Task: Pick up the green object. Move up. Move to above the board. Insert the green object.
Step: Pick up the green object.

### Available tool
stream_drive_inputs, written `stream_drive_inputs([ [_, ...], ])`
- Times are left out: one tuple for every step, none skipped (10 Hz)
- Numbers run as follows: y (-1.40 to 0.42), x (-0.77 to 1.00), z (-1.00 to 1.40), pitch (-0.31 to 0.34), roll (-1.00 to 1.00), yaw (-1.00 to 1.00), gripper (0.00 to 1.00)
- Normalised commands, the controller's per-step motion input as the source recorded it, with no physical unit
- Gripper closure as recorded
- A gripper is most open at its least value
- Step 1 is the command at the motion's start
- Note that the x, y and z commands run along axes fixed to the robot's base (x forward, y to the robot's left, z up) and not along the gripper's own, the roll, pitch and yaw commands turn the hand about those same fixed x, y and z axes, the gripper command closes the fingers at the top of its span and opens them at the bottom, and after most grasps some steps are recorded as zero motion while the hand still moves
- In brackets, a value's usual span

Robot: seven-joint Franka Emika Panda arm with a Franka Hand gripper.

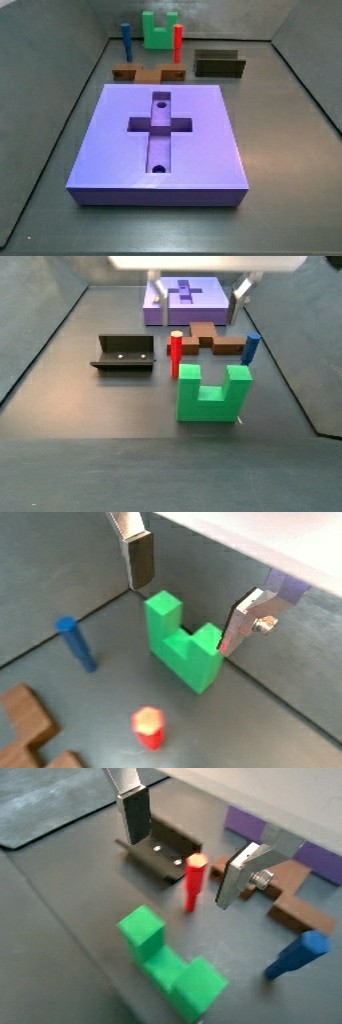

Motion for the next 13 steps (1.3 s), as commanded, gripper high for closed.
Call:
stream_drive_inputs([
  [0.50,0.22,-0.32,0.000,-0.13,0.00,0.00],
  [0.36,0.00,-0.35,-0.116,-0.20,-0.01,0.00],
  [0.29,0.06,-0.21,-0.129,-0.25,0.00,0.00],
  [0.22,0.08,-0.20,-0.126,-0.24,-0.03,0.00],
  [0.19,0.14,-0.17,-0.104,-0.22,-0.04,0.00],
  [0.18,0.18,-0.15,-0.076,-0.17,-0.06,0.00],
  [0.13,0.18,-0.24,-0.067,-0.10,-0.07,0.00],
  [0.00,0.15,-0.34,-0.094,-0.03,-0.12,0.00],
  [0.00,0.17,-0.29,-0.107,-0.04,-0.12,0.00],
  [0.00,0.13,-0.28,-0.094,-0.04,-0.10,0.00],
  [0.00,0.08,-0.31,-0.099,-0.02,-0.10,0.00],
  [0.07,0.00,-0.36,-0.119,-0.02,-0.14,0.00],
  [0.05,0.00,-0.36,-0.130,-0.06,-0.11,0.00],
])
